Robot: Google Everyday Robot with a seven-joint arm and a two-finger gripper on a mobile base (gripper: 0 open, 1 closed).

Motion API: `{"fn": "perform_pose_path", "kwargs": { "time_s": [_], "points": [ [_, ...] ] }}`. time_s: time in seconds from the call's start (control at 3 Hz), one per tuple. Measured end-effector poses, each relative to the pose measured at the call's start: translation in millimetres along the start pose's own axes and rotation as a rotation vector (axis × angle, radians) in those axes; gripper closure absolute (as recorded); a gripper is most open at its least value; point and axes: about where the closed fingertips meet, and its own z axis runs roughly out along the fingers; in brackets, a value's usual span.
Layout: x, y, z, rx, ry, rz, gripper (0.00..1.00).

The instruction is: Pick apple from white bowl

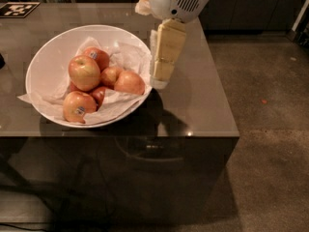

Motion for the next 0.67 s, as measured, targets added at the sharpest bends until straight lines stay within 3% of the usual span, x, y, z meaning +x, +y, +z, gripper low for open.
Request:
{"fn": "perform_pose_path", "kwargs": {
  "time_s": [0.67],
  "points": [
    [-32, -21, 40, -0.070, 0.000, -0.023, 0.00]
  ]
}}
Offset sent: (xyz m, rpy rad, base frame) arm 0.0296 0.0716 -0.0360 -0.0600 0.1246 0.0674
